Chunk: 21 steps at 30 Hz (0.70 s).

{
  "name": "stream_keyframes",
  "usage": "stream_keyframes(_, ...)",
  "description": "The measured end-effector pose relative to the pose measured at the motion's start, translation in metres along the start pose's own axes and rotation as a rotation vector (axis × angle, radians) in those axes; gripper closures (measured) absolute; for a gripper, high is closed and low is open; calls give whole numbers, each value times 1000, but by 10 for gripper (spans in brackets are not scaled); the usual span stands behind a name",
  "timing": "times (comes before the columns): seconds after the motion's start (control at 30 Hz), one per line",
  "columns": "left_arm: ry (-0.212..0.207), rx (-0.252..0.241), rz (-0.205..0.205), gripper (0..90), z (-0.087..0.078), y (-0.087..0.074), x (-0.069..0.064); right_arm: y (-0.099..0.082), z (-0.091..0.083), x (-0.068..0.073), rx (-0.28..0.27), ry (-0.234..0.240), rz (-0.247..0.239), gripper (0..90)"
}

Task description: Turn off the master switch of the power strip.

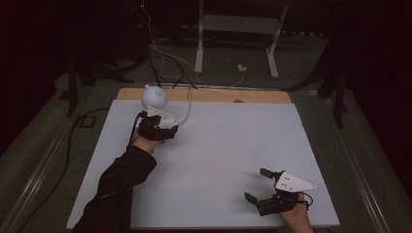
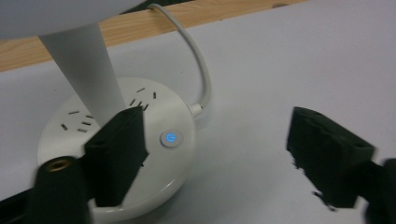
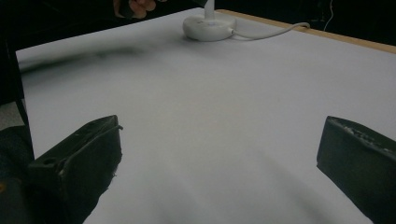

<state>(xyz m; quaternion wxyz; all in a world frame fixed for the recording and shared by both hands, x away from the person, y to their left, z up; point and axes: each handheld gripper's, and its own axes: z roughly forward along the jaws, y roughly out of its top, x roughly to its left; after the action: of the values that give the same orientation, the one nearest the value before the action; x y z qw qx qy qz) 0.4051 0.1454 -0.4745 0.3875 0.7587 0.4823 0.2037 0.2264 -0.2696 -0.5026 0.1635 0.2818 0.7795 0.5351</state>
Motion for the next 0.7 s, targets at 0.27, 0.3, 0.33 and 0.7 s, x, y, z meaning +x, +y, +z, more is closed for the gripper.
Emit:
stream_keyframes(0.27,59,13,19,421,7,0,-2,-1,0,0,6,4,4,0)
stream_keyframes(0.3,68,14,19,456,8,0,-2,-1,0,0,7,6,5,0)
stream_keyframes(0.33,77,15,19,488,8,1,-2,-1,0,0,6,6,6,0)
stream_keyframes(0.7,119,30,47,750,16,1,-1,-1,0,-1,5,7,8,0)
